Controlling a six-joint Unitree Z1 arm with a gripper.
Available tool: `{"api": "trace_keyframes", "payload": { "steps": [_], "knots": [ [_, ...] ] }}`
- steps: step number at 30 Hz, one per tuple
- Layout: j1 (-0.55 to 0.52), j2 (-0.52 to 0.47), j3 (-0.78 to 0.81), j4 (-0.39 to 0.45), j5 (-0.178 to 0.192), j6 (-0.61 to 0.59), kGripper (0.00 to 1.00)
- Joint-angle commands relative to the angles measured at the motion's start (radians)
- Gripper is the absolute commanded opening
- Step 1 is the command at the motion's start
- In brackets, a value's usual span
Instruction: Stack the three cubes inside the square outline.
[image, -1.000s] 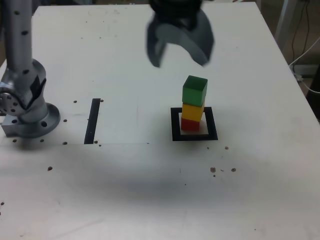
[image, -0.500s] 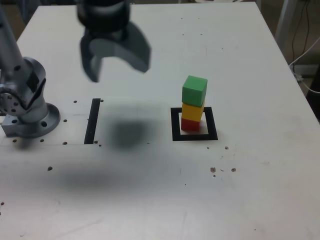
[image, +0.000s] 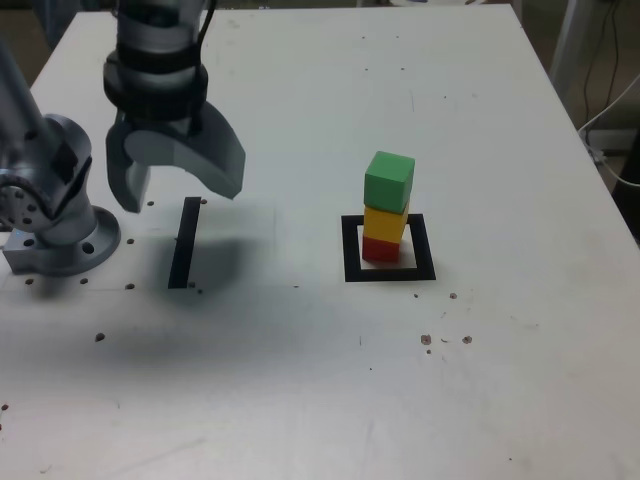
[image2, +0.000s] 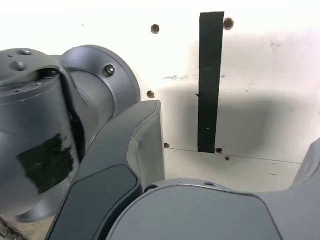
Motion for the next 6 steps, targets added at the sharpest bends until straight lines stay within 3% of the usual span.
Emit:
{"api": "trace_keyframes", "payload": {
  "steps": [1,6],
  "knots": [
    [0.000,0.003,0.017,-0.026,-0.011,0.001,1.00],
    [0.000,0.015,0.054,-0.073,-0.030,0.004,1.00]
  ]
}}
